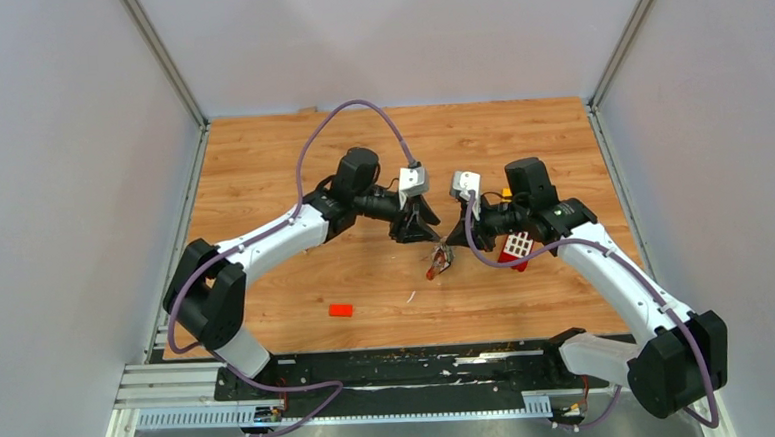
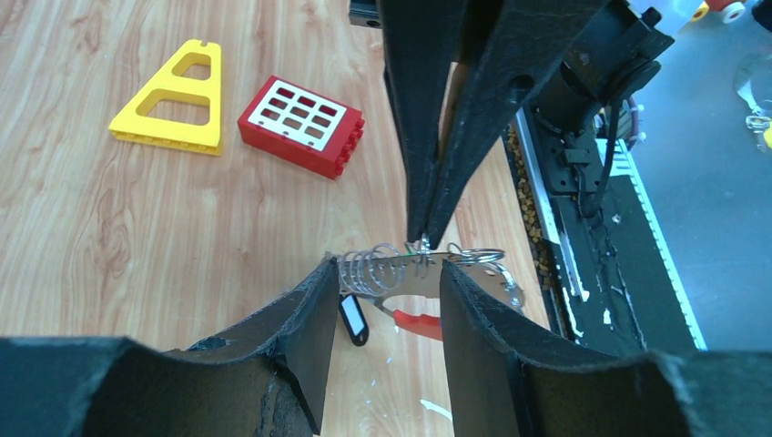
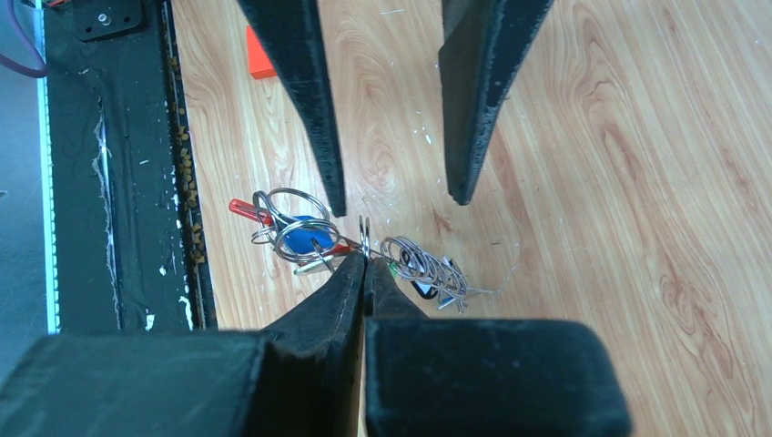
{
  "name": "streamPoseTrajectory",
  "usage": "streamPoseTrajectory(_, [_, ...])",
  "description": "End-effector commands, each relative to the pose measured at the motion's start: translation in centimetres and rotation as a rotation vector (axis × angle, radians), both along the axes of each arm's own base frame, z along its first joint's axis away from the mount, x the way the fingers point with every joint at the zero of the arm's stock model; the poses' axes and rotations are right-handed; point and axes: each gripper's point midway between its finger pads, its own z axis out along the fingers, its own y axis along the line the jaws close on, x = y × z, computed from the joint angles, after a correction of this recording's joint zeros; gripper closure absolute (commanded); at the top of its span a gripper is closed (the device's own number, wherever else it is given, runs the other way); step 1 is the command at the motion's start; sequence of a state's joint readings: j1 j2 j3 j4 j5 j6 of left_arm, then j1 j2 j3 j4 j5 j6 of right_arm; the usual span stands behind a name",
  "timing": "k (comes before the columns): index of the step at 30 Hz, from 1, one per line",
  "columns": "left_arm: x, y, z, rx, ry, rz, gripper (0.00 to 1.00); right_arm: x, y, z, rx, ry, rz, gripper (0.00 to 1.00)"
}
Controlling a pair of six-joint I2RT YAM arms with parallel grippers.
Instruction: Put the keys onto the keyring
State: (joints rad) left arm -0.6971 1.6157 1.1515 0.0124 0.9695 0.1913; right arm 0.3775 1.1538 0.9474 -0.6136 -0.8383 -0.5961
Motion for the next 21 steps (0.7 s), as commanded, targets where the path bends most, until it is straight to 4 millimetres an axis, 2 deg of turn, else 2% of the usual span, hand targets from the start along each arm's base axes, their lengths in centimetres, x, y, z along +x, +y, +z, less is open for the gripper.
streamPoseTrajectory(1, [-0.9,0.2,2.9,-0.069,-0.031,-0.027,0.48,0.7,0.3,1.6,0.033,-0.081,0.001,1.00])
streamPoseTrajectory(5, [-1.1,0.3,3.1,-0.080,-0.028,-0.033,0.48,0.7,0.3,1.6,0.031,-0.083,-0.001,1.00])
streamPoseTrajectory(15, [0.4,-0.3,1.4,-0.054,-0.011,0.009,0.51,0.0,0.8,2.5,0.065,-0.079,0.030,1.00])
streamPoseTrajectory(21, [-0.3,-0.9,0.4,-0.038,0.008,-0.014,0.52,0.1,0.8,2.6,0.067,-0.076,0.018,1.00])
